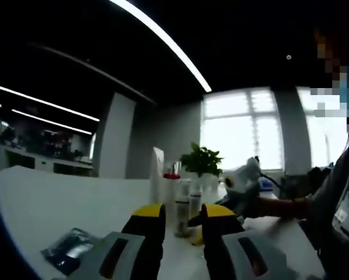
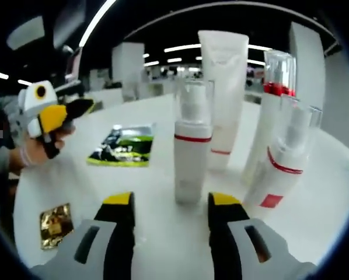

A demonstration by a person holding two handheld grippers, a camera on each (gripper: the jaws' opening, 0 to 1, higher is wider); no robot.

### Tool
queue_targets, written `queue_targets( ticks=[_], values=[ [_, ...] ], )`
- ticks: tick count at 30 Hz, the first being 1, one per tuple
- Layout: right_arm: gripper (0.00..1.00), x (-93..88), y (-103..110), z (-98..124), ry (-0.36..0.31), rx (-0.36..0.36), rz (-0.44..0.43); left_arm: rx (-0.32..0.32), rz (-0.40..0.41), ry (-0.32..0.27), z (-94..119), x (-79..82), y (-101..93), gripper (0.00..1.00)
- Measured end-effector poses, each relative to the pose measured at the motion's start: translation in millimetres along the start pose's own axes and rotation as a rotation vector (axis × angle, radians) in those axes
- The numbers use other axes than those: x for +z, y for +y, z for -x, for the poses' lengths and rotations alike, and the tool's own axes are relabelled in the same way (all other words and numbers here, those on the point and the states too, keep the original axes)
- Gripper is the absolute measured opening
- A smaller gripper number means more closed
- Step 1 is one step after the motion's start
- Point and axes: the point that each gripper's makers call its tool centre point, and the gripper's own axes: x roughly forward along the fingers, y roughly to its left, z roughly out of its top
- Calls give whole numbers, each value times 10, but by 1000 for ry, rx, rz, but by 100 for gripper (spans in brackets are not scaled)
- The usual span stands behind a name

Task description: Arrange the skincare products in the storage area until every visible bottle or jar stands upright without overlapping.

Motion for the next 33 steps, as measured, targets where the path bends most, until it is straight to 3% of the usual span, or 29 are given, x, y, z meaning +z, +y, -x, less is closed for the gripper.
queue_targets(
  ticks=[5,8,14,23,29,31,33],
  values=[
    [58,-49,97,0,23,48,-27,22,7,-13,9,10,38,29],
    [62,-69,127,11,43,51,-17,56,-5,-34,24,54,100,38],
    [61,-156,202,79,111,72,27,118,15,-62,78,119,266,45],
    [42,-90,412,168,87,198,-43,154,-30,-57,100,131,322,43],
    [29,-2,502,136,26,229,-83,247,-96,-61,227,273,515,34],
    [33,31,463,111,-6,192,-58,336,-135,-26,312,277,682,26],
    [33,50,420,89,-25,150,-10,427,-181,35,395,238,866,25]
  ],
)
